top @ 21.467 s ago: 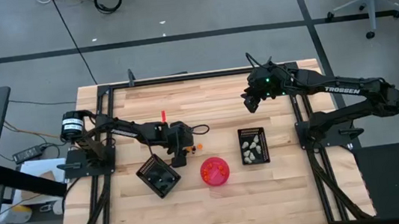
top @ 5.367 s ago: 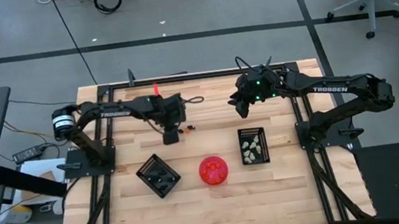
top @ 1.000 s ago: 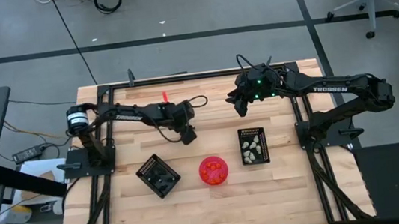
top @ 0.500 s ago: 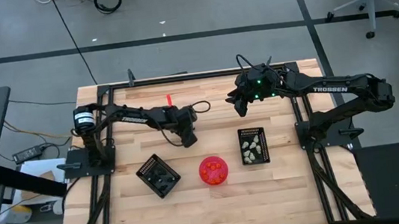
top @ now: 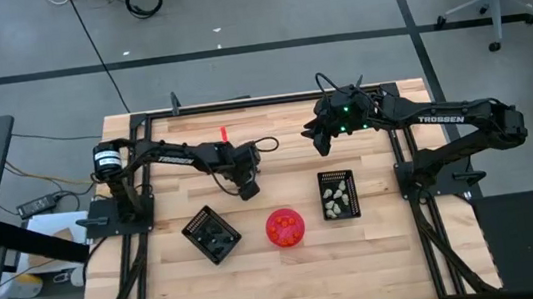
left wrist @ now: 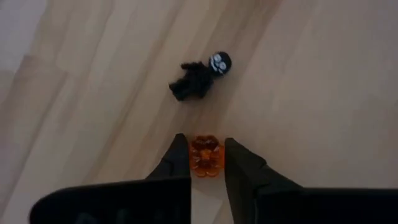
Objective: Sort Halloween decoration
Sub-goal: Put the orange pumpkin toy into the pink bowl
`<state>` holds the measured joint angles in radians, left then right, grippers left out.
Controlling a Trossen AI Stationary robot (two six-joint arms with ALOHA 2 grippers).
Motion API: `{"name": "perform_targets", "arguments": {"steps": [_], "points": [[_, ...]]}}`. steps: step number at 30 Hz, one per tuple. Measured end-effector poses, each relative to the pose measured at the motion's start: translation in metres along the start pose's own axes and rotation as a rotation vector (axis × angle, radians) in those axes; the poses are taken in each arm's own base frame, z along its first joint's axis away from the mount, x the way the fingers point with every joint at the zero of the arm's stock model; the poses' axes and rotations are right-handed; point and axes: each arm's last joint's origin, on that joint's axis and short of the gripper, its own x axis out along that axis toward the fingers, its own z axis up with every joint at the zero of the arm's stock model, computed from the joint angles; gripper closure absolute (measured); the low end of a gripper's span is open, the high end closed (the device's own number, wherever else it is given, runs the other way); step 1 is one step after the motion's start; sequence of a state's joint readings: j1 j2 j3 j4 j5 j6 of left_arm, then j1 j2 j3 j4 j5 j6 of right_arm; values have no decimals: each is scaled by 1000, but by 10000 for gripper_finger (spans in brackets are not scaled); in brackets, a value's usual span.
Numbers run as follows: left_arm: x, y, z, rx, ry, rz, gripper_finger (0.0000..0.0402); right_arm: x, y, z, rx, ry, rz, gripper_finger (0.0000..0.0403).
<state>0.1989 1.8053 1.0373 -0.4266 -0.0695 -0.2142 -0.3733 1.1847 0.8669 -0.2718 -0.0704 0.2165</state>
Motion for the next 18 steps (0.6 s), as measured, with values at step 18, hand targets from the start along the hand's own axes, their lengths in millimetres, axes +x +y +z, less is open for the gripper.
{"name": "perform_targets", "arguments": {"steps": [18], "points": [[-14,-3,3,-6,-14,-171,401,0,0,0,-10,0,1,263]]}}
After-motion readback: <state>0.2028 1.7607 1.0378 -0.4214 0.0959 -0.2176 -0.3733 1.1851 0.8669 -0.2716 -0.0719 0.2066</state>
